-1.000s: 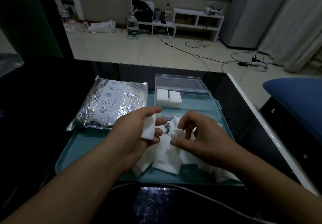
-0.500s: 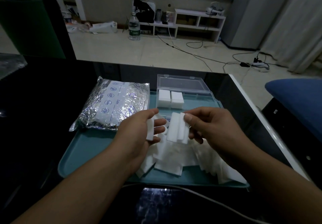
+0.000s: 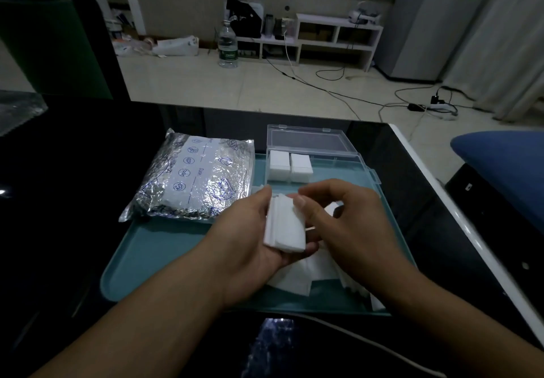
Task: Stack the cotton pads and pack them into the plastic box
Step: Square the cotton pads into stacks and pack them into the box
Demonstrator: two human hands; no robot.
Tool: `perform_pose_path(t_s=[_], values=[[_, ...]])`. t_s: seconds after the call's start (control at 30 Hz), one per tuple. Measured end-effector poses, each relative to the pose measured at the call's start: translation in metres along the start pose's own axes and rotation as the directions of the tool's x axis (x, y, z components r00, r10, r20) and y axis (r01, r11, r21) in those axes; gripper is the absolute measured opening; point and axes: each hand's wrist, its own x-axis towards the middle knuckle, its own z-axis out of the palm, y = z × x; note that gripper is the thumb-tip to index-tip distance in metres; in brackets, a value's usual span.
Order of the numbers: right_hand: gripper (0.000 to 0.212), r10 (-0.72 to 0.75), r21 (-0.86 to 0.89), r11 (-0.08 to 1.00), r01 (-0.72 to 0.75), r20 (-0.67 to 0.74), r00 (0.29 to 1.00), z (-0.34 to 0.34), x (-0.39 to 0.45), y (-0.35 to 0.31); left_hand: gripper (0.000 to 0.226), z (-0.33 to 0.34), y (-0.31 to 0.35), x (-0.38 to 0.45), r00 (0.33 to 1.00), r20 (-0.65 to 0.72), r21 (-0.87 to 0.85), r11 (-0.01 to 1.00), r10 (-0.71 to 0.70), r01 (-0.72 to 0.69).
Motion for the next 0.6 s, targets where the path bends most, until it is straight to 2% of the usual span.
perform_pose_path(t_s=[0.1,0.17,0.27,0.33,0.5,0.6], values=[[0.037,-0.192,-0.156,0.968,0.195,0.032,0.981,-0.006,0.000,0.002,0.046,0.000,0.001,-0.001,0.999,-0.038,-0.036,0.999,0.020,-0.022],[0.057,-0.309,-0.143,0.932,0.333,0.168,0.936,-0.012,-0.001,0.001,0.042,0.001,0.002,-0.002,0.998,-0.049,-0.078,0.996,0.042,-0.046],[0.082,-0.389,-0.154,0.877,0.456,0.332,0.859,-0.011,-0.006,0.003,0.041,0.001,0.002,-0.001,0.998,-0.022,-0.064,0.996,0.058,-0.060],[0.088,-0.380,-0.147,0.881,0.450,0.348,0.857,-0.008,-0.009,0.003,0.042,-0.001,-0.001,-0.001,0.997,-0.018,-0.014,0.997,0.079,-0.079],[0.089,-0.302,-0.014,0.946,0.323,0.317,0.899,-0.010,-0.010,-0.002,0.053,0.002,-0.004,-0.001,0.995,0.061,0.032,0.997,0.075,-0.077],[0.090,-0.304,-0.042,0.941,0.335,0.325,0.895,-0.011,-0.010,-0.001,0.056,0.003,-0.008,0.001,0.993,0.049,0.048,0.993,0.106,-0.109]])
